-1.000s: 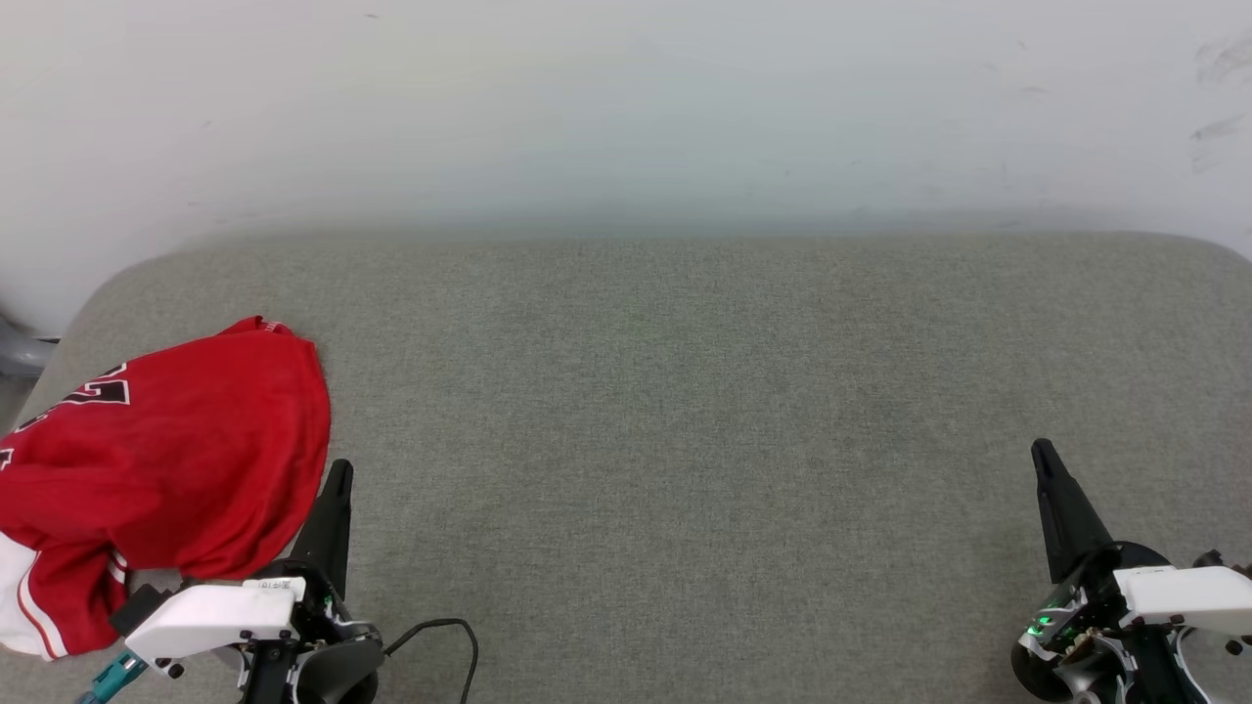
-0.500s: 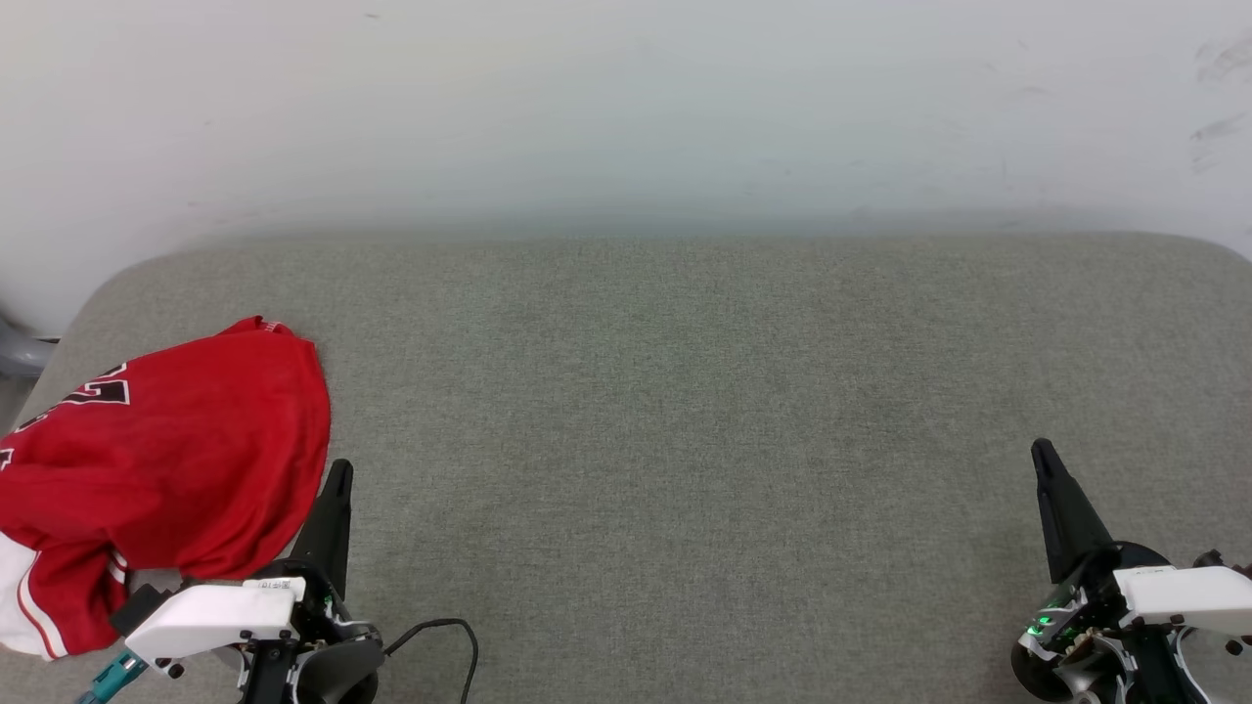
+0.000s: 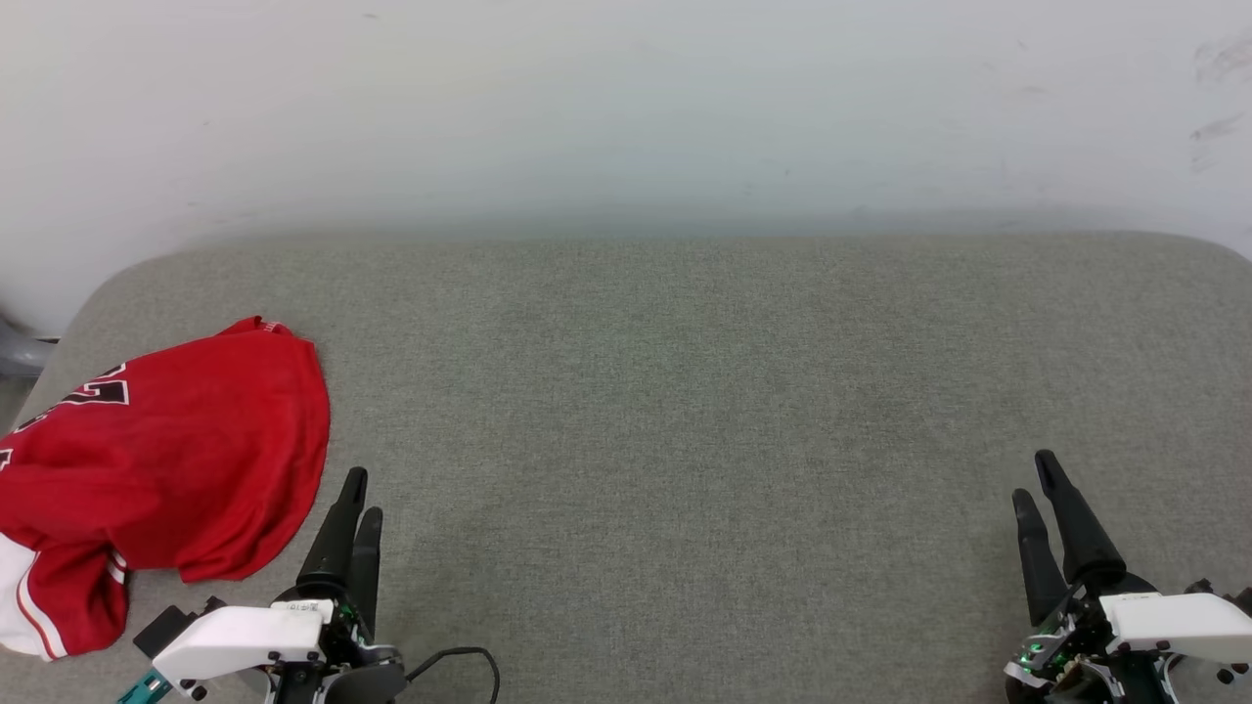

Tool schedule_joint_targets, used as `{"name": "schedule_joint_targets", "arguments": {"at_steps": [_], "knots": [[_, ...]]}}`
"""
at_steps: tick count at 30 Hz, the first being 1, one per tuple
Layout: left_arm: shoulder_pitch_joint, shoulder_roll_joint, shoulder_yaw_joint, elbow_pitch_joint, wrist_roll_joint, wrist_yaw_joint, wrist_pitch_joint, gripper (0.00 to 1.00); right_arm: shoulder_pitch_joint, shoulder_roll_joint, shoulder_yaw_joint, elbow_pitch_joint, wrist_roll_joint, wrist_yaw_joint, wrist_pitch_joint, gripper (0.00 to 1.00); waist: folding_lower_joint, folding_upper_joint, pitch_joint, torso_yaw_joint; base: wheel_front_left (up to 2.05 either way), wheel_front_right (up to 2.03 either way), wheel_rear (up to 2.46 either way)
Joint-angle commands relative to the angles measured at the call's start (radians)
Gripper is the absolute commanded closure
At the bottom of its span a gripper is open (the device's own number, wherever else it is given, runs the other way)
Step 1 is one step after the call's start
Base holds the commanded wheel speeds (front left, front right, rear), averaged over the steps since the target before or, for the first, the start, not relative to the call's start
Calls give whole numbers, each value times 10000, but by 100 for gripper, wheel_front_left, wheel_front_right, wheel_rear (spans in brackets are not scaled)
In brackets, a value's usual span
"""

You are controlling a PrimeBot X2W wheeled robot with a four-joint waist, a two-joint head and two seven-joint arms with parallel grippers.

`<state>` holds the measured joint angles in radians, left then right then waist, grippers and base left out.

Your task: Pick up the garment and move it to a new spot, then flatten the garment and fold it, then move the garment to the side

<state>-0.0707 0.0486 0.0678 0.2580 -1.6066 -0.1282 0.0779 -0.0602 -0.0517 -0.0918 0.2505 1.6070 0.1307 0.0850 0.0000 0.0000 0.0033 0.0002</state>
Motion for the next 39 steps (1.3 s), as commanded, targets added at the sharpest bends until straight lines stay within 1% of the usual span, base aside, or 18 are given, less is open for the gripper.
{"name": "schedule_joint_targets", "arguments": {"at_steps": [1, 16, 21, 25, 34, 39], "knots": [[-236, 13, -108, -271, 46, -9, -103, 0, -98, -16, 57, -306, -93, 0, -109, 0, 1, 0, -1, 3, 0, 0, 0], [-208, 15, -663, -1450, 390, -14, -778, 0, 97, -153, 413, -1270, -354, 0, -803, 0, 1, 0, 7, 40, 0, 0, 0], [-188, 16, -740, -1777, 863, -15, -978, 0, 155, -327, 554, -1592, -934, 0, -1034, 0, 1, 0, 11, 52, 0, 0, 0], [-168, 16, -787, -1965, 1530, -17, -1128, 0, 202, -419, 558, -1783, -1850, 0, -1204, 0, 1, 0, 11, 62, 0, 0, 0], [-141, 17, -1032, -2045, 3494, -20, -1453, 0, 328, -289, 507, -2048, -4849, 0, -1529, 0, 1, 0, -8, 107, 0, 0, 0], [-75, 17, -1057, -2062, 4637, -21, -1623, 0, 416, -258, 590, -2149, -6266, 0, -1694, 0, 1, 0, -29, 115, 0, 0, 0]]}}
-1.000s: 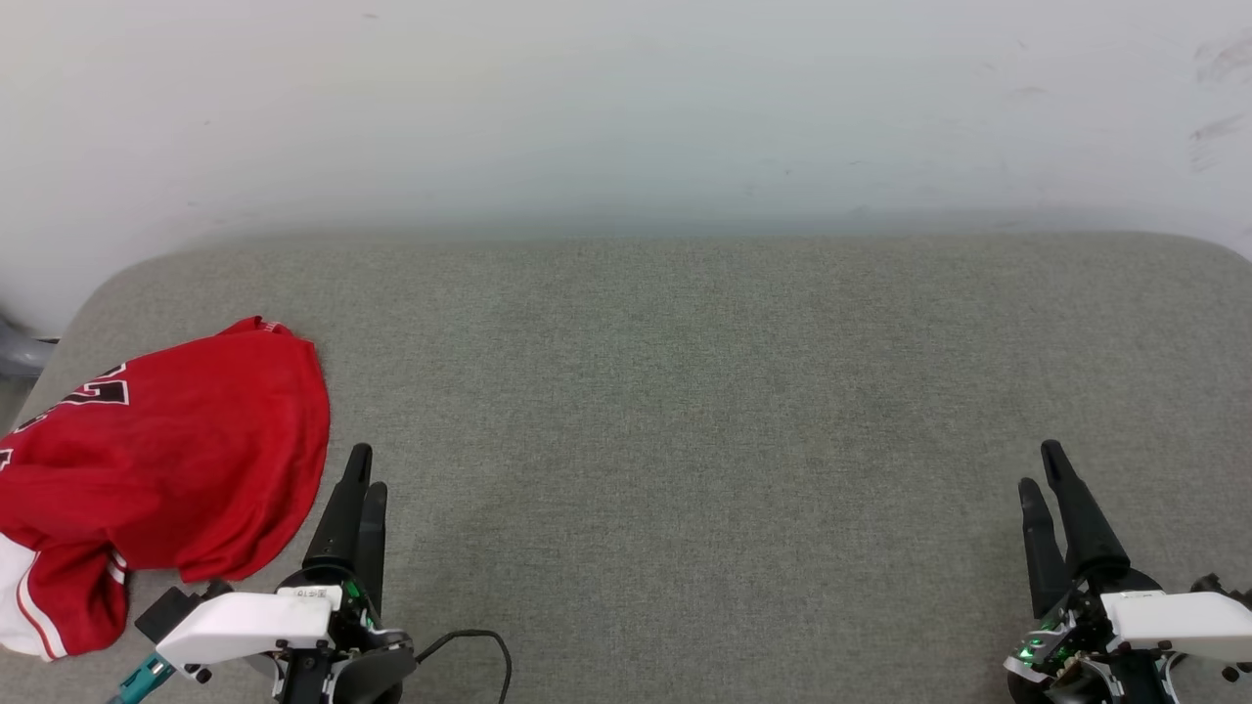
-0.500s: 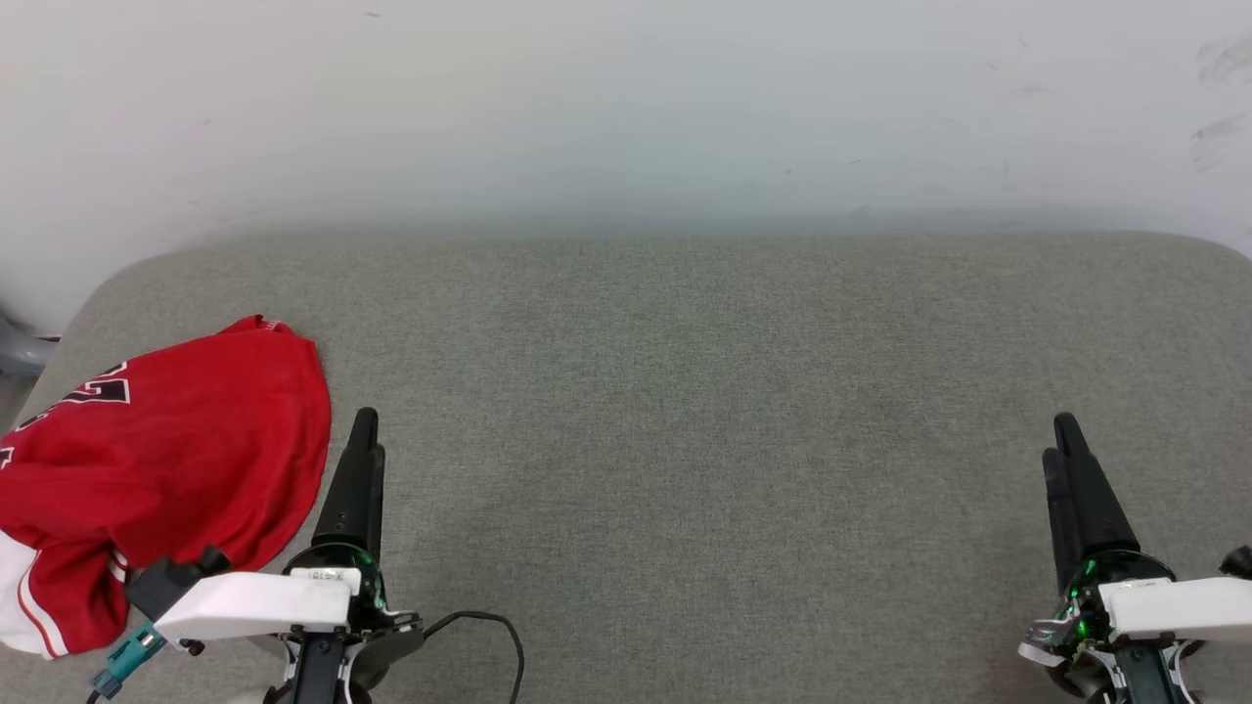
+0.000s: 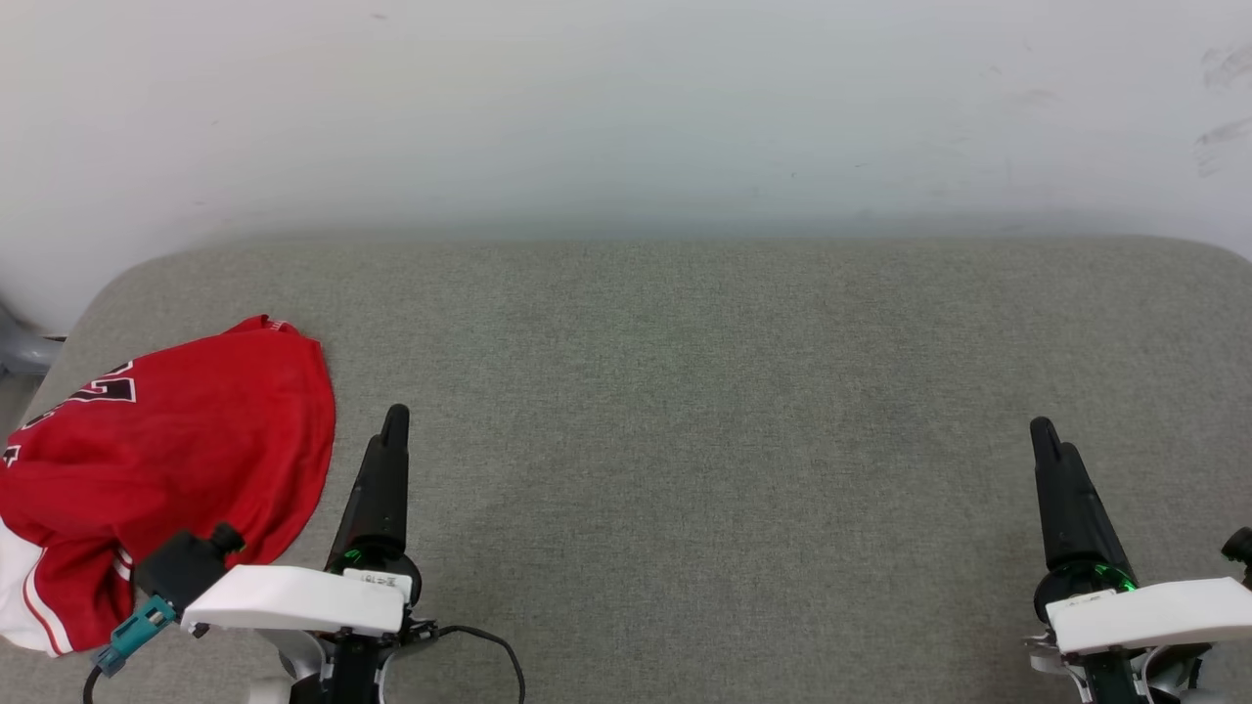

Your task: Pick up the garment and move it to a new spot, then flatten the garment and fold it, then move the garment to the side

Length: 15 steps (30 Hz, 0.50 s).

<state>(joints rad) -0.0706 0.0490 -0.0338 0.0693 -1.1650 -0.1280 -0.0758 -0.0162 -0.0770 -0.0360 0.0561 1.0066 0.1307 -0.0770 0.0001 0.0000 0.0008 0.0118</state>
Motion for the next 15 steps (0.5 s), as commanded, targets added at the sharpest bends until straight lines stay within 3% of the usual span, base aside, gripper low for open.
{"name": "schedule_joint_targets", "arguments": {"at_steps": [1, 15], "knots": [[-60, 13, -54, -169, 525, -24, -114, 0, -7, 2, 43, -231, -525, 0, -108, 0, -1, 0, -9, 2, 0, 0, 0], [36, 147, -140, 4, 4264, -28, -539, 0, 242, 39, 131, -712, -3706, -1, -9, 0, -1, 0, -43, 51, 0, 0, 0]]}}
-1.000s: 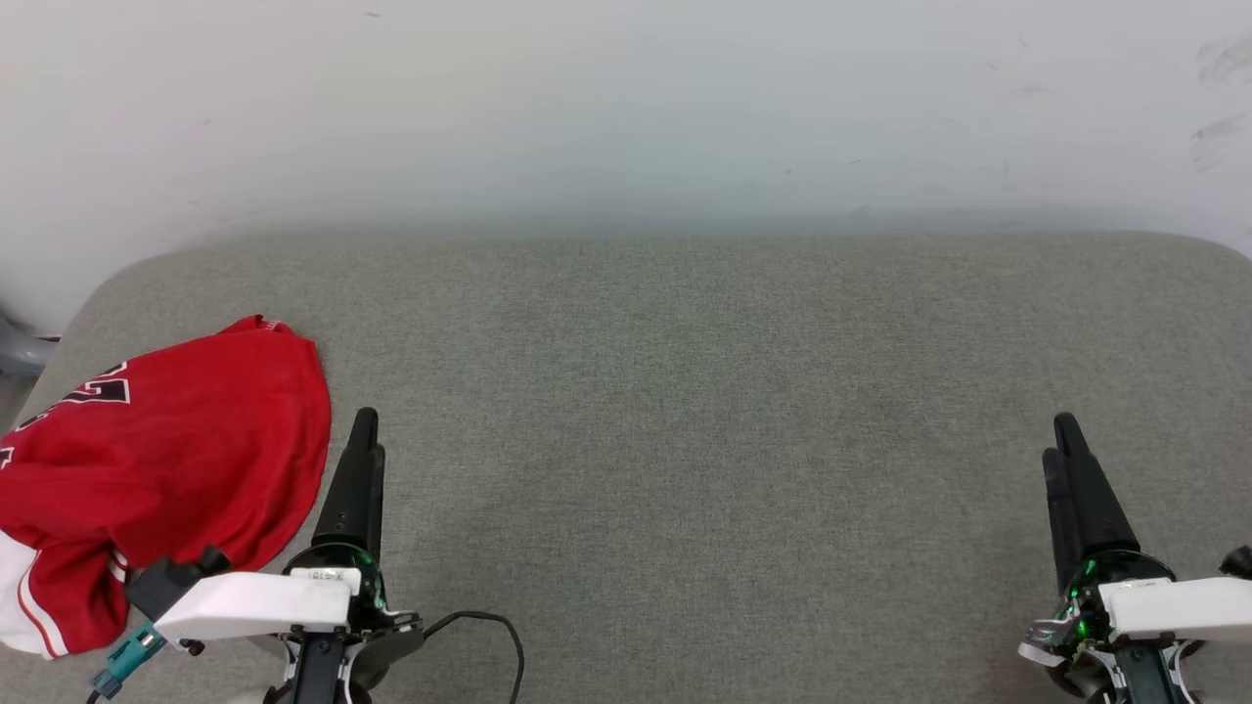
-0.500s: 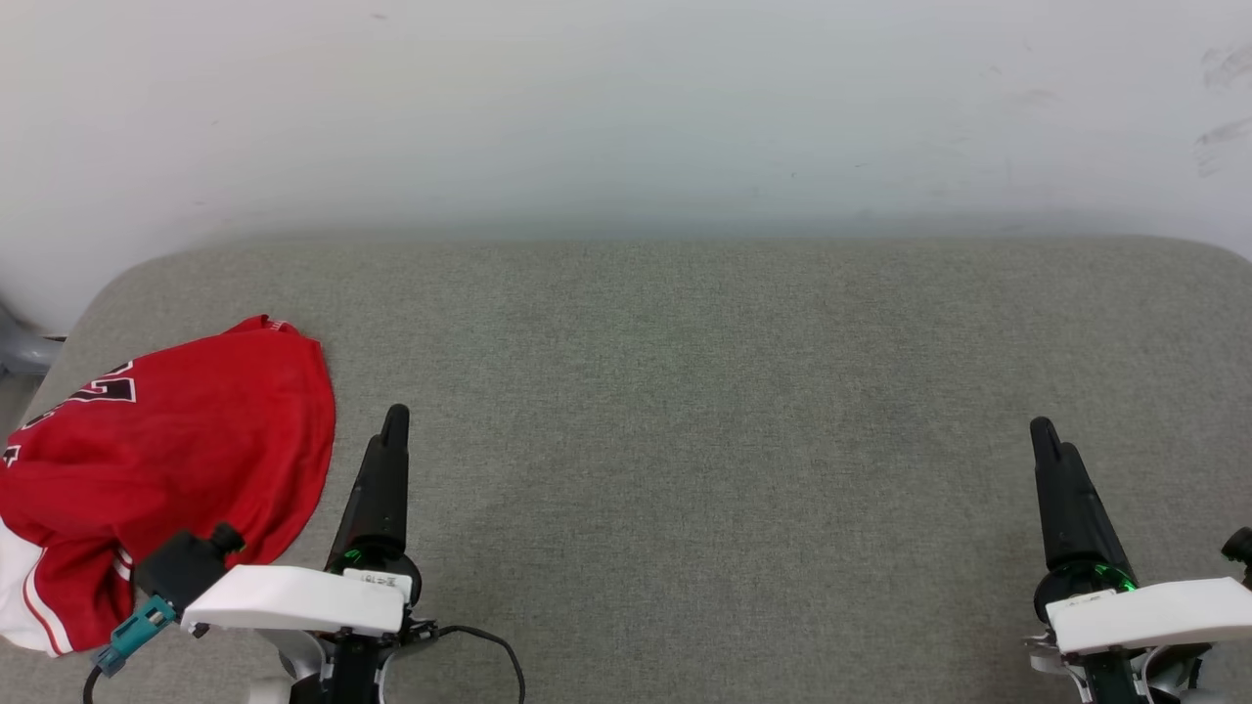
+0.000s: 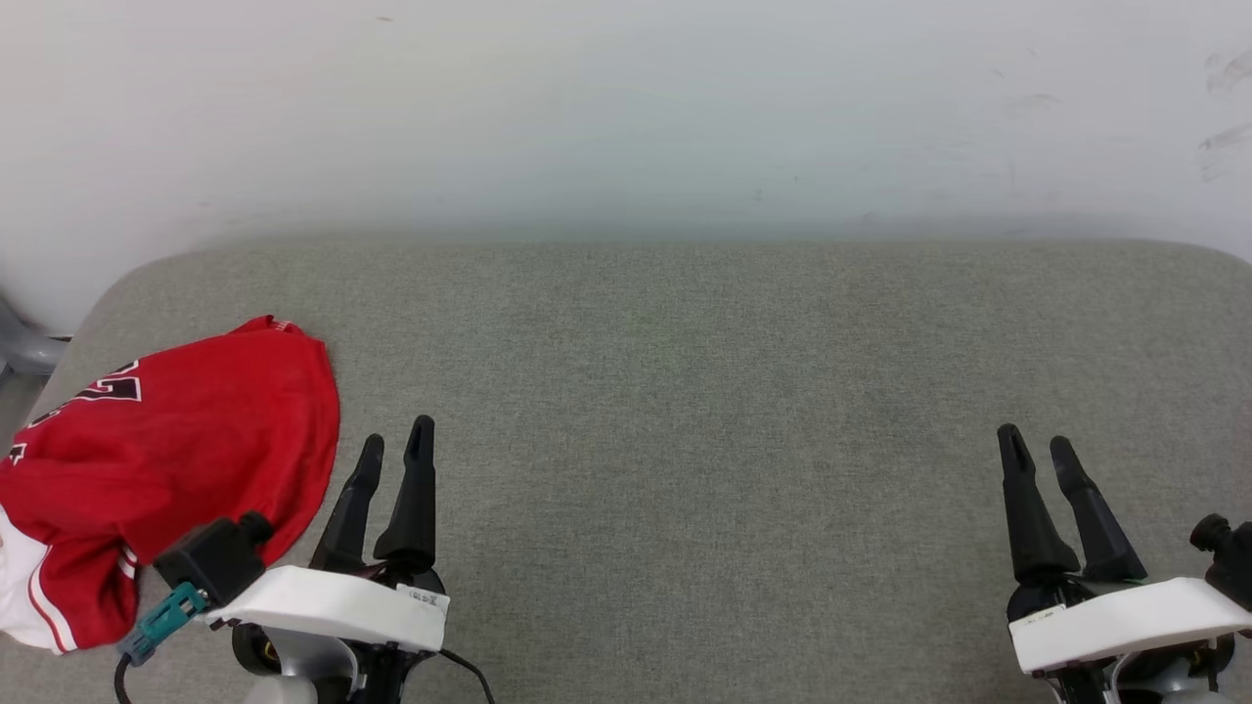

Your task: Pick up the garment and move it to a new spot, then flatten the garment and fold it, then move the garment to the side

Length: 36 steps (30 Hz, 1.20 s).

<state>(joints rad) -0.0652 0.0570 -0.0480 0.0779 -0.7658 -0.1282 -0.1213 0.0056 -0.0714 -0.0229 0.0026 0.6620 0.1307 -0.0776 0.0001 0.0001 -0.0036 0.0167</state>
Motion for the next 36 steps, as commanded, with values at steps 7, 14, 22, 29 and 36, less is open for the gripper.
{"name": "schedule_joint_targets", "arguments": {"at_steps": [7, 14, 22, 29, 36], "knots": [[33, 169, 5, -60, 1715, -24, -275, 0, 105, -83, -64, -451, -1622, -1, 234, 0, -1, -1, -8, 11, 0, 0, 0], [82, 230, -29, -25, 3197, 17, -506, 0, 261, -77, -191, -797, -2992, -1, 396, 0, -1, -1, -20, 22, 0, 0, 0], [104, 271, -79, 110, 4019, 48, -672, 0, 346, 0, -303, -998, -3856, -1, 434, 0, -1, -1, -37, 41, 0, 0, 0], [72, 296, -134, 280, 4704, 60, -826, 0, 516, 125, -633, -1187, -4529, -2, 491, 0, -1, -1, -48, 76, 0, 0, 0], [60, 298, -165, 419, 5239, 61, -979, 0, 618, 193, -755, -1333, -4985, -2, 544, 0, -1, -1, -55, 72, 0, 0, 0]]}}
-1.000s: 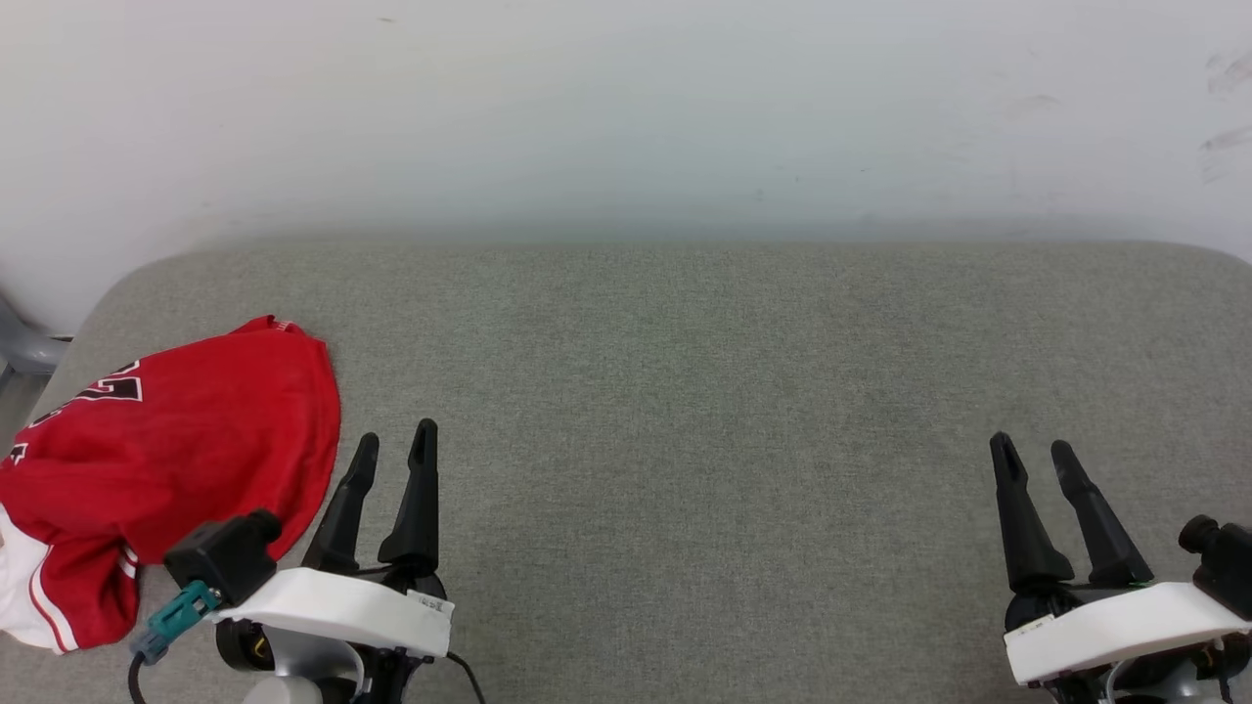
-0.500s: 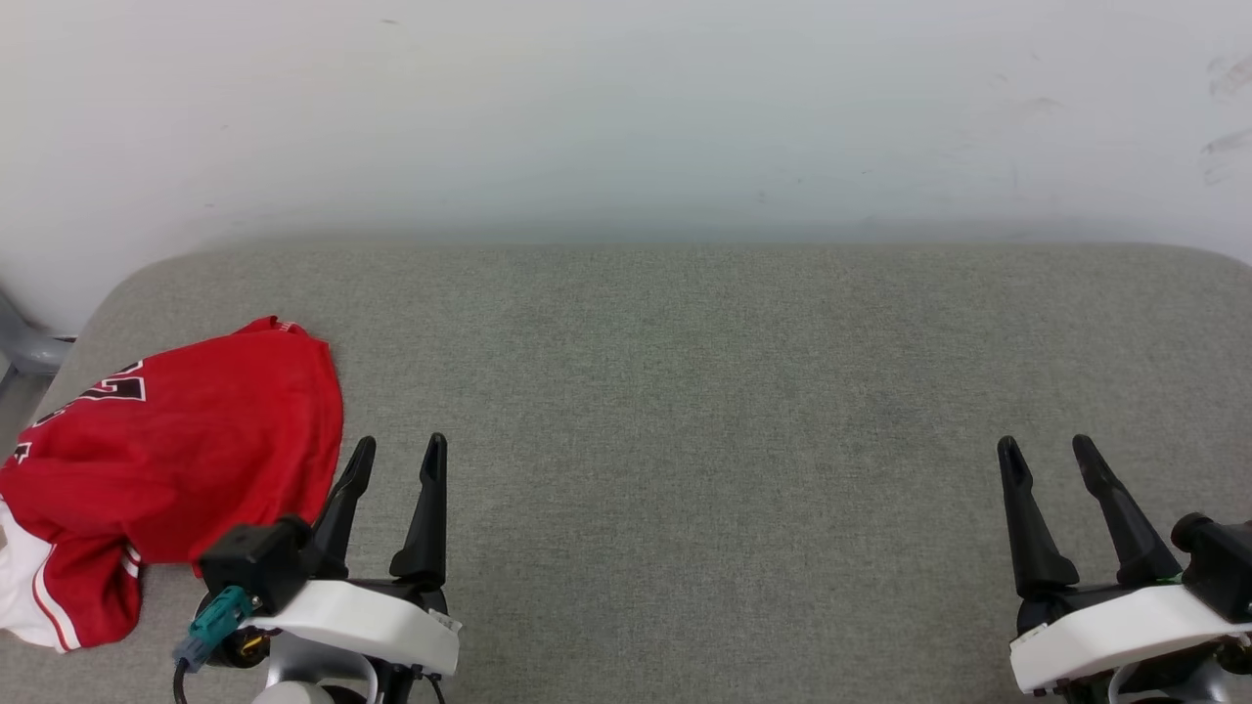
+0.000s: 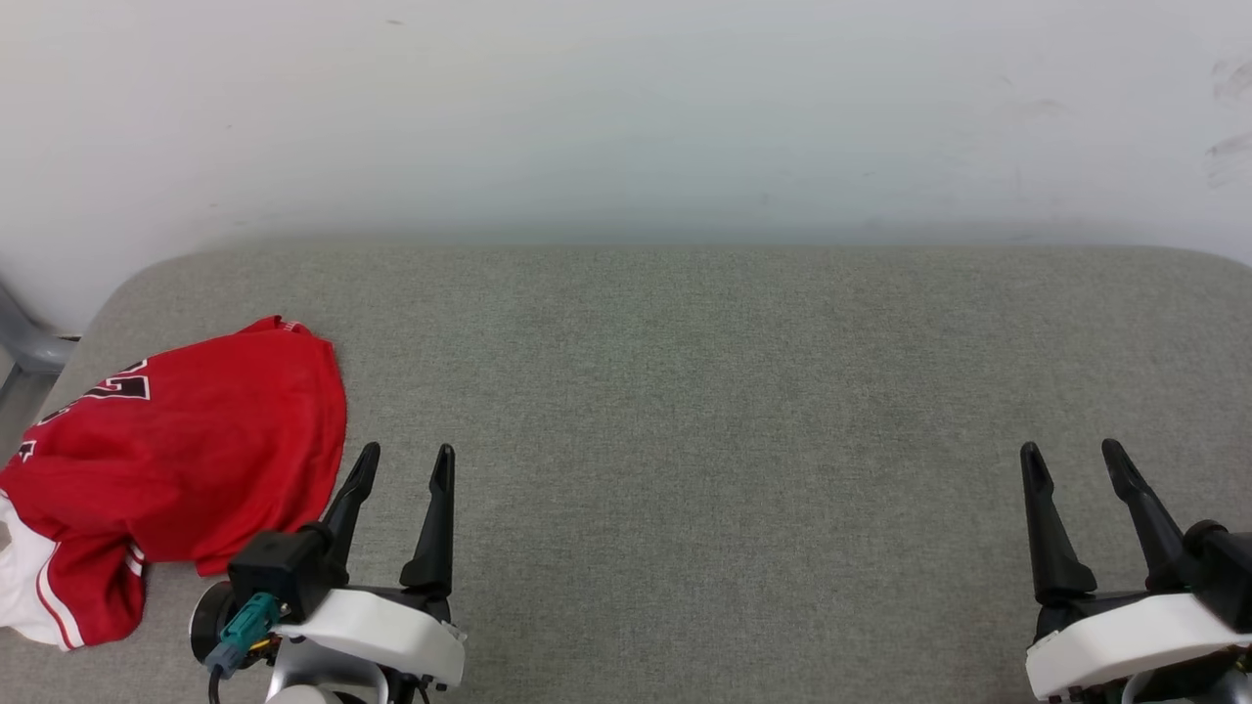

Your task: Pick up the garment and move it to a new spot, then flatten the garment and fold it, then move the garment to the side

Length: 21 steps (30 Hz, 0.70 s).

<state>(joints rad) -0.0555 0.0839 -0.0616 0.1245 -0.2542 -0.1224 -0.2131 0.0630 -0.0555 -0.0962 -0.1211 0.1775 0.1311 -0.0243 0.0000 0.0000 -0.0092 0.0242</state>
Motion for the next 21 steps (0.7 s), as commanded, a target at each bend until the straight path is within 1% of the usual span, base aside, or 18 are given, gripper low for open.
{"name": "schedule_joint_targets", "arguments": {"at_steps": [1, 21], "knots": [[-33, 27, -30, -21, 183, 3, -71, 0, 68, 40, -24, -116, -192, -6, 13, 0, 0, 0, -1, -6, 0, 0, 0], [-148, -70, -84, 484, 1244, -41, -485, 0, 308, 66, -155, -311, -1010, -6, -36, 0, 0, 0, 0, 80, 0, 0, 0]]}}
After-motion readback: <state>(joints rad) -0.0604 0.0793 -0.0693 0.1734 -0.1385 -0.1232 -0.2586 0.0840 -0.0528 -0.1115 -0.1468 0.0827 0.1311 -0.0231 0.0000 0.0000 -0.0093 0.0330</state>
